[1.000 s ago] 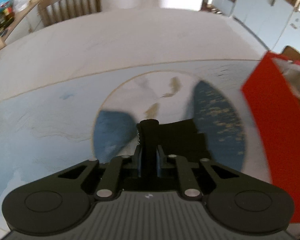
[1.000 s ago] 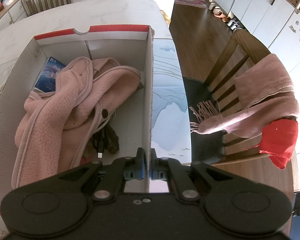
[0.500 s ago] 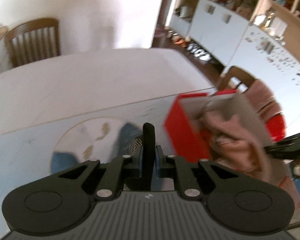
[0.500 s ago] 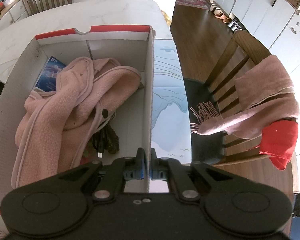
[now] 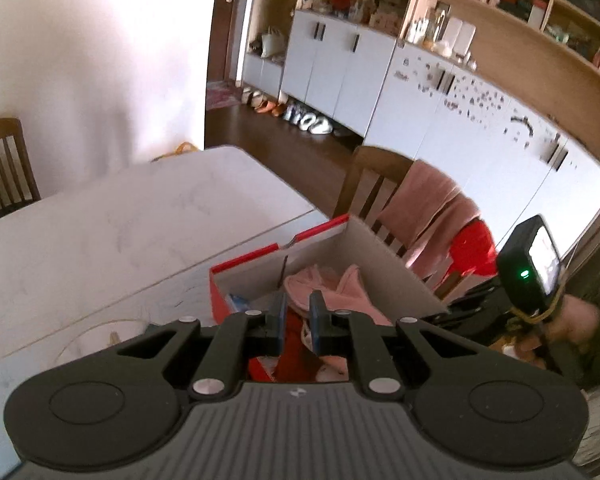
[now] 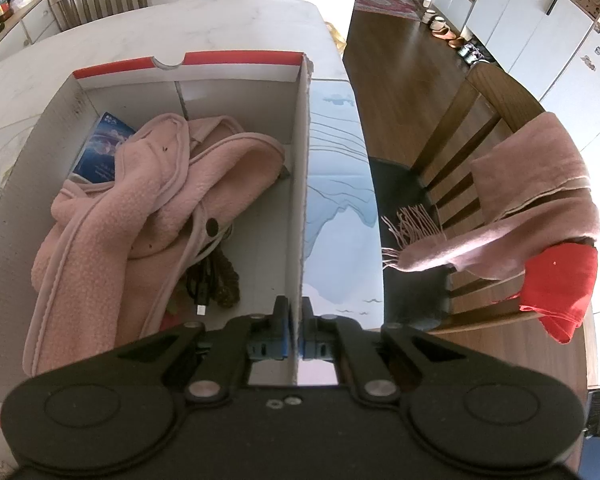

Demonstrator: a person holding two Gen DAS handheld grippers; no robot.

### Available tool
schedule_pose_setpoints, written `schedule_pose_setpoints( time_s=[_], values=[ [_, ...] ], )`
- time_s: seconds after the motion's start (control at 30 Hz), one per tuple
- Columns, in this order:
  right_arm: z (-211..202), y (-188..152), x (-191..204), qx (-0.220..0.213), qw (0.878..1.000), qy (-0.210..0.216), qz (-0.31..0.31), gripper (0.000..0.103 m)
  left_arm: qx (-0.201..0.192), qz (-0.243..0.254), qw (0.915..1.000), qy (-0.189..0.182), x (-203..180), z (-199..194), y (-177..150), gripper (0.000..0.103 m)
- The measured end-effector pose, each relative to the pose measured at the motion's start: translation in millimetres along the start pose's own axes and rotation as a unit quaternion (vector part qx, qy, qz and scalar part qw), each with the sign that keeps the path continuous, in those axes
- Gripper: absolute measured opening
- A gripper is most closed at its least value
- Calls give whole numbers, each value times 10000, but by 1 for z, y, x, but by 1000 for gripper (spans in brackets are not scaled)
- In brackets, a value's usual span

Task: Organize objects
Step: 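Return the left tool to the table and grasp the black polka-dot glove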

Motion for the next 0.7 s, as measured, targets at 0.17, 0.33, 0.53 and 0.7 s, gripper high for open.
schedule_pose_setpoints(
  time_s=[0.17, 0.33, 0.53, 0.7],
  values=[
    [0, 0, 0, -1, 10000, 10, 1, 3, 398, -308, 9981, 342, 32, 26, -26, 11],
    [0, 0, 1, 12, 10000, 9, -23, 3, 809, -727, 9930, 465, 70, 55, -60, 40],
    [1, 1, 2, 22, 10000, 11, -35, 3, 962, -984, 9888, 577, 97, 85, -89, 71],
    [1, 1, 1, 17, 10000, 7, -34, 3, 1214, -1070, 9848, 630, 103, 115, -100, 71]
  ],
)
Point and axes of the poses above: each gripper's, at about its wrist camera, not at the fingertips, and z roughly the way its jaws point, x to its left, y to its top, the point moved 8 cm from there along z, roughly the way its jaws point, and after that the axes turned 14 degrees about x, right-handed, at the moved point
